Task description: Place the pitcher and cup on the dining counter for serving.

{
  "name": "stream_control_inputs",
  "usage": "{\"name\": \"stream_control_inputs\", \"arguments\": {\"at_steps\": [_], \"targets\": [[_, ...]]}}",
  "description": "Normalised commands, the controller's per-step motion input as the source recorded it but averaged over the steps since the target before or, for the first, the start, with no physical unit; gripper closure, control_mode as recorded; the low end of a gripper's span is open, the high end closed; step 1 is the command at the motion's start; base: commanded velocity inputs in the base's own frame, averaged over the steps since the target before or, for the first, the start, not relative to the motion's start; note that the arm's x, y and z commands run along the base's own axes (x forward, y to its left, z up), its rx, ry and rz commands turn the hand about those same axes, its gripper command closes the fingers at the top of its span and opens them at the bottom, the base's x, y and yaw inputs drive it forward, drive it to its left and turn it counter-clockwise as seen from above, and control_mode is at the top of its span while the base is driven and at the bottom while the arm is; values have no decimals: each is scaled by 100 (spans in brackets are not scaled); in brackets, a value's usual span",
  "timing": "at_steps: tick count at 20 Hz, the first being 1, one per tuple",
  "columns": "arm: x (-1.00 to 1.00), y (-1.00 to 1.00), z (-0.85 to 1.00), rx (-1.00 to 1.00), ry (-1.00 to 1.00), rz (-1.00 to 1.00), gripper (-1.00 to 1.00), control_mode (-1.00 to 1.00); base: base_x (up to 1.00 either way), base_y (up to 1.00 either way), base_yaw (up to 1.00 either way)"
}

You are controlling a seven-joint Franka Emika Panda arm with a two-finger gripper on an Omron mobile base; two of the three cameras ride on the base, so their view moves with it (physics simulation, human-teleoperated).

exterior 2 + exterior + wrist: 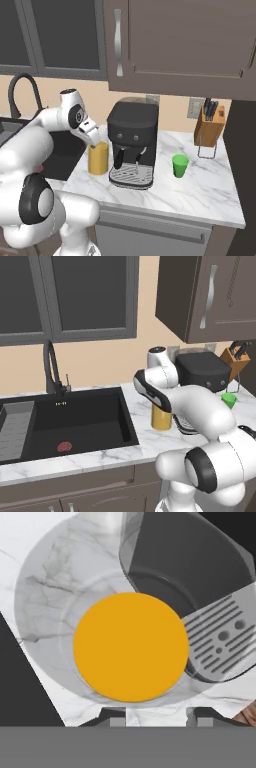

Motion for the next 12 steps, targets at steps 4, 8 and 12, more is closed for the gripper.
{"name": "stream_control_inputs", "arguments": {"at_steps": [4,8,12], "targets": [[-34,0,9,0,-9,0,100,-100,0,0,0],[-49,0,43,0,-16,0,100,-100,0,0,0],[-53,0,68,0,-15,0,100,-100,0,0,0]]}}
